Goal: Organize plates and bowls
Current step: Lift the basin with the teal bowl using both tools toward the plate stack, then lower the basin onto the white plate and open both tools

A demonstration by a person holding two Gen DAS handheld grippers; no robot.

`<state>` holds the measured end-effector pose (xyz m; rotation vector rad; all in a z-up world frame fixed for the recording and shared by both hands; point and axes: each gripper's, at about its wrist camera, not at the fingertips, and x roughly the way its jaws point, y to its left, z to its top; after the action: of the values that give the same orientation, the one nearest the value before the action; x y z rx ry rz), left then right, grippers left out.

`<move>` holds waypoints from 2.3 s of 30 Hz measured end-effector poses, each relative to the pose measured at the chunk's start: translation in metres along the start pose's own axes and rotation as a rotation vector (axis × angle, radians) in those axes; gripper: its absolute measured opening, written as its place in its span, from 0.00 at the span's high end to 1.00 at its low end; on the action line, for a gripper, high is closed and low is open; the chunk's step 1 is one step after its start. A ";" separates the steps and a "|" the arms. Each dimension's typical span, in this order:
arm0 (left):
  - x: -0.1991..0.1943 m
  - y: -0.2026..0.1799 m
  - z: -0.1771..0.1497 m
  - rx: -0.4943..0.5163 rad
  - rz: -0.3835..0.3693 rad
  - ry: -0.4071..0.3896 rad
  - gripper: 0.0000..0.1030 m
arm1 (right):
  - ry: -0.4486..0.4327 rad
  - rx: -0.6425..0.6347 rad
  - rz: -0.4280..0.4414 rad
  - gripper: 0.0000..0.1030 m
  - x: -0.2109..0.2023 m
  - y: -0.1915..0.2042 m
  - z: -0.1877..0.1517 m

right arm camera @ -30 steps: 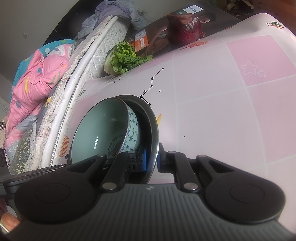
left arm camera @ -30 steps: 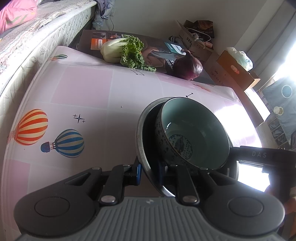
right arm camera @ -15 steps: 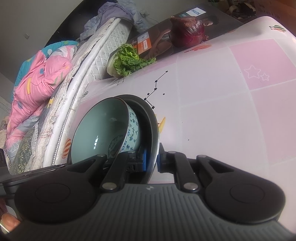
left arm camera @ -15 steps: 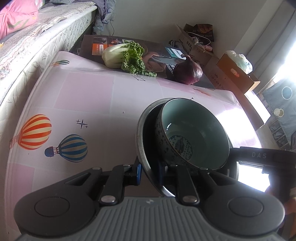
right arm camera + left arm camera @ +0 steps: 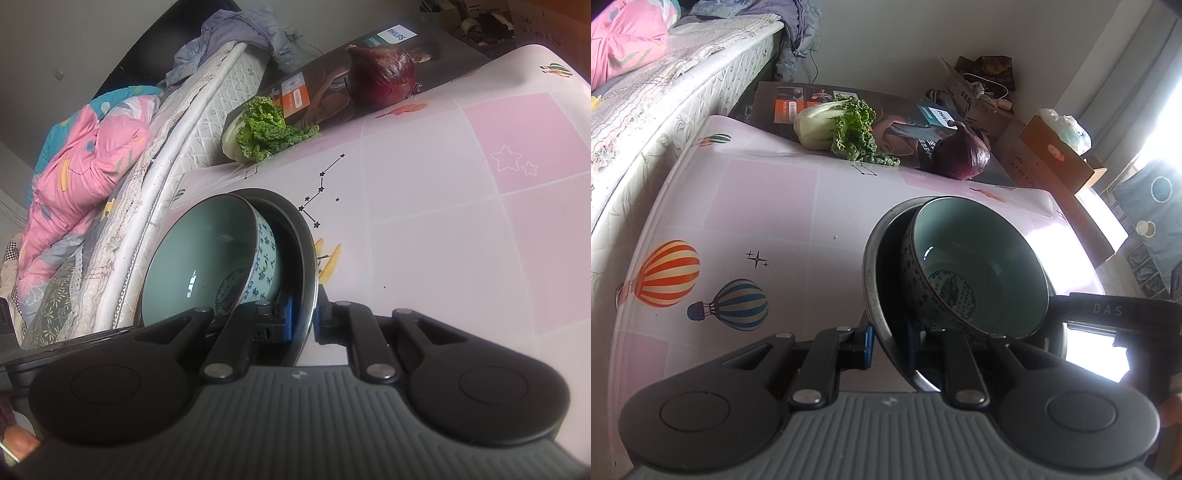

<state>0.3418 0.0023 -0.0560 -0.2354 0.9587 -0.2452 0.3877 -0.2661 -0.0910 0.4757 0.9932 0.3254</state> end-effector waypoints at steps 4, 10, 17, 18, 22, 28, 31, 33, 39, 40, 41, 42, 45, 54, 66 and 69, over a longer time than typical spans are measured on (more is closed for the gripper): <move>-0.004 -0.001 0.001 0.002 -0.003 -0.008 0.83 | -0.006 -0.002 0.002 0.91 -0.005 0.003 0.001; -0.014 -0.006 0.001 0.007 -0.005 -0.019 0.83 | -0.016 -0.003 0.006 0.91 -0.017 0.006 0.000; -0.030 -0.015 -0.003 0.018 -0.012 -0.030 0.83 | -0.026 0.004 0.007 0.91 -0.037 0.010 -0.006; -0.033 -0.016 -0.004 0.018 -0.013 -0.031 0.83 | -0.028 0.005 0.006 0.91 -0.040 0.011 -0.007; -0.043 -0.022 -0.009 0.026 -0.021 -0.034 0.83 | -0.036 0.005 0.001 0.90 -0.056 0.013 -0.014; -0.060 -0.033 -0.022 0.046 -0.031 -0.032 0.83 | -0.047 0.017 -0.003 0.90 -0.083 0.014 -0.032; -0.068 -0.039 -0.033 0.055 -0.042 -0.023 0.83 | -0.047 0.025 -0.010 0.90 -0.097 0.013 -0.044; -0.072 -0.042 -0.040 0.060 -0.048 -0.016 0.83 | -0.046 0.033 -0.015 0.90 -0.105 0.011 -0.052; -0.079 -0.052 -0.064 0.081 -0.070 0.012 0.83 | -0.038 0.049 -0.038 0.90 -0.129 0.006 -0.083; -0.079 -0.053 -0.067 0.083 -0.072 0.017 0.83 | -0.036 0.053 -0.042 0.90 -0.133 0.004 -0.089; -0.080 -0.055 -0.072 0.087 -0.075 0.022 0.83 | -0.034 0.058 -0.046 0.90 -0.135 0.003 -0.094; -0.081 -0.056 -0.075 0.090 -0.077 0.028 0.83 | -0.032 0.062 -0.049 0.90 -0.138 0.002 -0.099; -0.083 -0.058 -0.087 0.100 -0.082 0.042 0.83 | -0.026 0.074 -0.054 0.90 -0.145 -0.001 -0.113; -0.081 -0.062 -0.115 0.125 -0.076 0.095 0.83 | -0.002 0.109 -0.070 0.90 -0.153 -0.012 -0.154; -0.076 -0.059 -0.126 0.143 -0.062 0.126 0.82 | -0.012 0.051 -0.133 0.87 -0.147 -0.009 -0.168; -0.081 -0.058 -0.126 0.151 -0.065 0.115 0.81 | -0.042 0.029 -0.169 0.83 -0.150 -0.006 -0.165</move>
<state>0.1867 -0.0393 -0.0454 -0.1153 1.0422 -0.3928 0.1692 -0.3034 -0.0615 0.4198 0.9913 0.1495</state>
